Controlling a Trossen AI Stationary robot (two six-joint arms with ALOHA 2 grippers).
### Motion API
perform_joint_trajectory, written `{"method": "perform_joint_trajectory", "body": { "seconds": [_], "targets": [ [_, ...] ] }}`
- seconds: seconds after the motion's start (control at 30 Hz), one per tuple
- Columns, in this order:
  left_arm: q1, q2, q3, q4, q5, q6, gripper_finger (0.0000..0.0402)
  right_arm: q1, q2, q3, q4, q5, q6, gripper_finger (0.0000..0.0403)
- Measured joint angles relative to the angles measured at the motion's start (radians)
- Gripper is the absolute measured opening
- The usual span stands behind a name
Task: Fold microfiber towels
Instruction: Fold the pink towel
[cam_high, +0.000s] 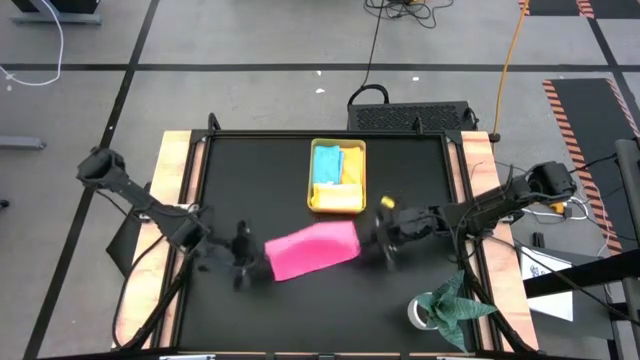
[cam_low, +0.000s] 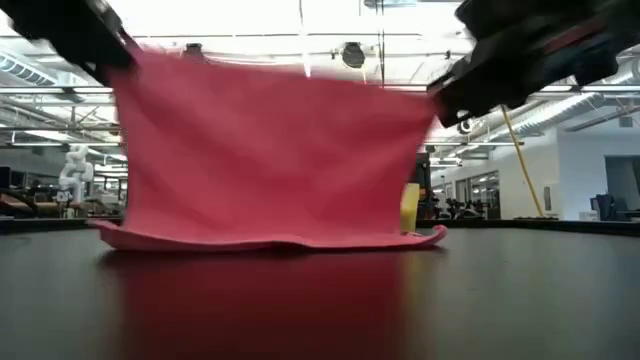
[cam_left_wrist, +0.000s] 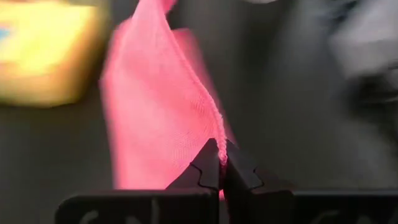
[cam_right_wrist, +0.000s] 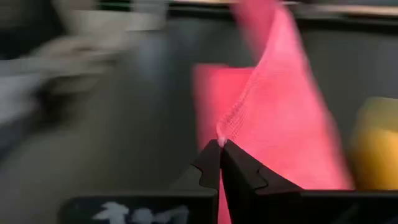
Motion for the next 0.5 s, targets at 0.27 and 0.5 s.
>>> {"method": "perform_joint_trajectory", "body": {
  "seconds": [0.27, 0.5],
  "targets": [
    [-0.187, 0.0, 0.053, 0.319, 0.091, 0.12, 0.0005, 0.124, 0.0, 0.001, 0.27, -0.465, -0.025, 0.0],
    [-0.212, -0.002, 0.134, 0.148, -0.163, 0.174, 0.0005, 0.108, -0.01, 0.001, 0.506, -0.35, 0.125, 0.0]
  ]
}}
